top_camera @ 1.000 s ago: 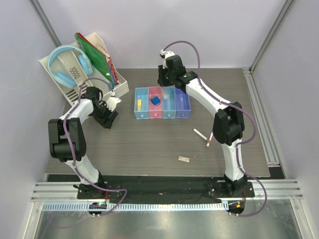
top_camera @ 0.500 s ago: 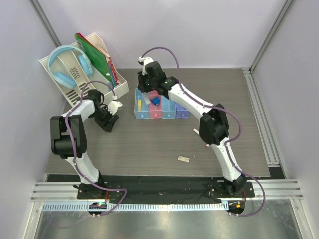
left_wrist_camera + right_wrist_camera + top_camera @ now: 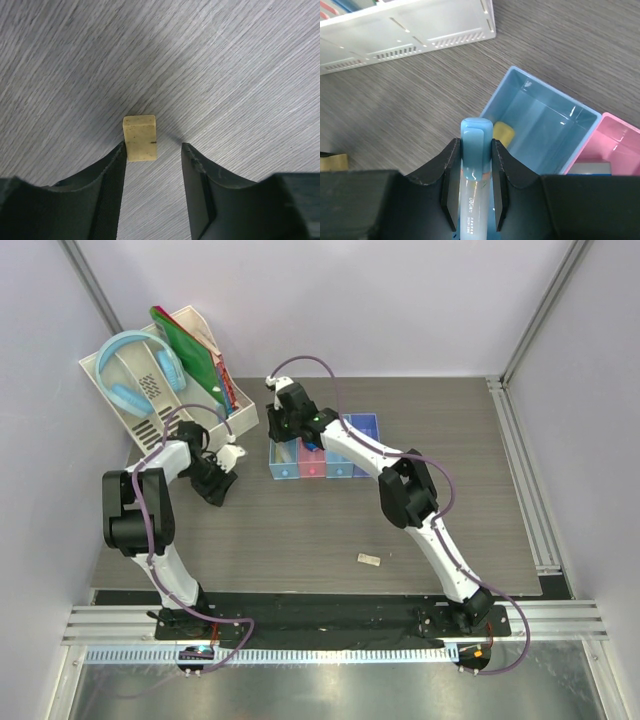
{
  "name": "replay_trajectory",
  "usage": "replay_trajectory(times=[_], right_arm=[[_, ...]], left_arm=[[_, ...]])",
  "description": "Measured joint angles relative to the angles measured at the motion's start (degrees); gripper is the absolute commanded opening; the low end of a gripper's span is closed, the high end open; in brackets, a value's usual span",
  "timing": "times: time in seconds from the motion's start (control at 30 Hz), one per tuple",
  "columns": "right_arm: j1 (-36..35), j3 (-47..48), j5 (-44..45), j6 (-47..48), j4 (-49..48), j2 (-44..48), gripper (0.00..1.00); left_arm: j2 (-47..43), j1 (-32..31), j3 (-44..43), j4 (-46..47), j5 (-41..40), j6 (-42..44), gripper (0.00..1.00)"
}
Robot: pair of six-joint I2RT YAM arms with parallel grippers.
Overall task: Sort the stationery into containers
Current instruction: Place the stationery in the storage box.
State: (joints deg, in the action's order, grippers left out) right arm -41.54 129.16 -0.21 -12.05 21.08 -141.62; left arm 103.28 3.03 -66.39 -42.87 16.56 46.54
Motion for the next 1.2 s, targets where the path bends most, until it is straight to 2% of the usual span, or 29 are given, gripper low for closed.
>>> replay_trajectory(times=[0.07,0.17,0.2,0.3,0.33,0.4,0.57,0.67,0.93,1.07,1.2], right_arm=[[0.00,0.37,0.33,0.02,0.33,-0.83,0.01],[0.02,1.03,0.98,0.09,0.42,-1.16,0.01],[0.02,1.20,1.20,0.13,0.39,-1.16,0.07],[0.02,1.68,2.03,0.33,0.28,-1.16,0.19],[0.02,1.70,2.19,0.46,0.22,-1.16,0.27],[0.00,1.70,2.49,0.94,0.37,-1.16,0.34],[0.02,1.70,2.93,1.79,0.39,-1.16,0.51],[0.02,1.70,3.34,2.45,0.39,-1.16,0.57],[0.02,-1.27,4.76,5.14,0.33,0.09,0.65],[-0.02,-8.09,5.18,8.61,0.00,5.90,0.71],[0.02,-18.84,5.66,13.99,0.76,17.53,0.74]], left_arm=[[0.00,0.00,0.02,-0.02,0.17,0.13,0.42],[0.00,0.00,0.07,-0.07,0.46,0.22,0.26],[0.07,0.00,0.07,-0.15,0.59,0.17,0.16],[0.11,0.00,0.02,-0.55,0.87,0.42,0.05],[0.09,0.02,-0.02,-0.70,1.03,0.39,0.03],[0.09,0.07,-0.13,-1.07,1.22,0.39,0.00],[0.09,0.11,-0.26,-1.22,1.38,0.35,0.00],[0.09,0.11,-0.33,-1.31,1.46,0.33,0.00],[-0.48,0.11,-0.35,-2.58,4.11,-0.35,0.00],[-3.10,0.09,-1.22,-4.79,6.14,-1.22,0.00],[-7.28,-0.13,-4.57,-7.19,9.01,-2.16,0.00]])
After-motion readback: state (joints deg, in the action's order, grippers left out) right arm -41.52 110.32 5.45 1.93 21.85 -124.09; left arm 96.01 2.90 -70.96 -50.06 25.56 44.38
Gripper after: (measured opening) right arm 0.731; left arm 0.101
